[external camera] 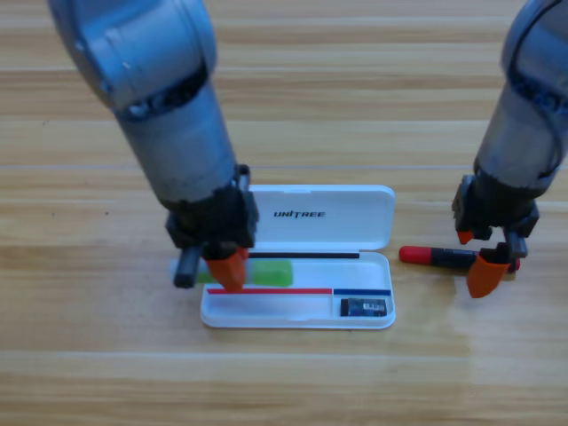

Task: Clean up eraser and pencils

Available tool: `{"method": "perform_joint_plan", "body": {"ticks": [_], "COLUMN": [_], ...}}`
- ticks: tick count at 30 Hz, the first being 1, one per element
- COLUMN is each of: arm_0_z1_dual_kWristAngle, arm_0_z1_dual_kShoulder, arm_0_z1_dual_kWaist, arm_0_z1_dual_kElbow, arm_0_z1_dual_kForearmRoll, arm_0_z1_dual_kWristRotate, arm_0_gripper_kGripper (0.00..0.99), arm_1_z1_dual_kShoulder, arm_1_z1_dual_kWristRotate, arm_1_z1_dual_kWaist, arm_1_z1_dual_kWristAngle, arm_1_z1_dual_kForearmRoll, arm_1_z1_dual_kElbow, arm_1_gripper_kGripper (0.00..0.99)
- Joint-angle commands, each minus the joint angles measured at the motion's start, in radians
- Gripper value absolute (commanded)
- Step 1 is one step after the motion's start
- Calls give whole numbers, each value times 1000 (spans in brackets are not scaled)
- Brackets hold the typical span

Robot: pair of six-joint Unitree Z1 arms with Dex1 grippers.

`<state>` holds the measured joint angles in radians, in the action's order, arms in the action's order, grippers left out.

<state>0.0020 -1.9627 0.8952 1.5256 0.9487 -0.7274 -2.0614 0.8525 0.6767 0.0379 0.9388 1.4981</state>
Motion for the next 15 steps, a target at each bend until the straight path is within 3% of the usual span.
{"method": "perform_joint_plan", "body": {"ticks": [1,9,13,15], "arm_0_z1_dual_kWristAngle": [1,7,10,10], "arm_0_z1_dual_kShoulder": [-116,-163,-173,-179], "arm_0_z1_dual_kWaist": [28,28,30,30], "arm_0_z1_dual_kElbow": [1,16,22,24], "arm_0_z1_dual_kForearmRoll": [-54,-84,-84,-85], "arm_0_z1_dual_kWristRotate": [5,3,6,6], "arm_0_gripper_kGripper": [0,0,0,0], "arm_1_z1_dual_kShoulder": [-141,-201,-218,-221], "arm_1_z1_dual_kWristRotate": [22,33,45,48], "arm_1_z1_dual_kWaist": [-46,-51,-52,-52], "arm_1_z1_dual_kWristAngle": [-16,-36,-50,-52], "arm_1_z1_dual_kForearmRoll": [-45,-71,-72,-72], "arm_1_z1_dual_kElbow": [39,71,80,80], "arm_1_gripper_kGripper": [776,770,560,373]}}
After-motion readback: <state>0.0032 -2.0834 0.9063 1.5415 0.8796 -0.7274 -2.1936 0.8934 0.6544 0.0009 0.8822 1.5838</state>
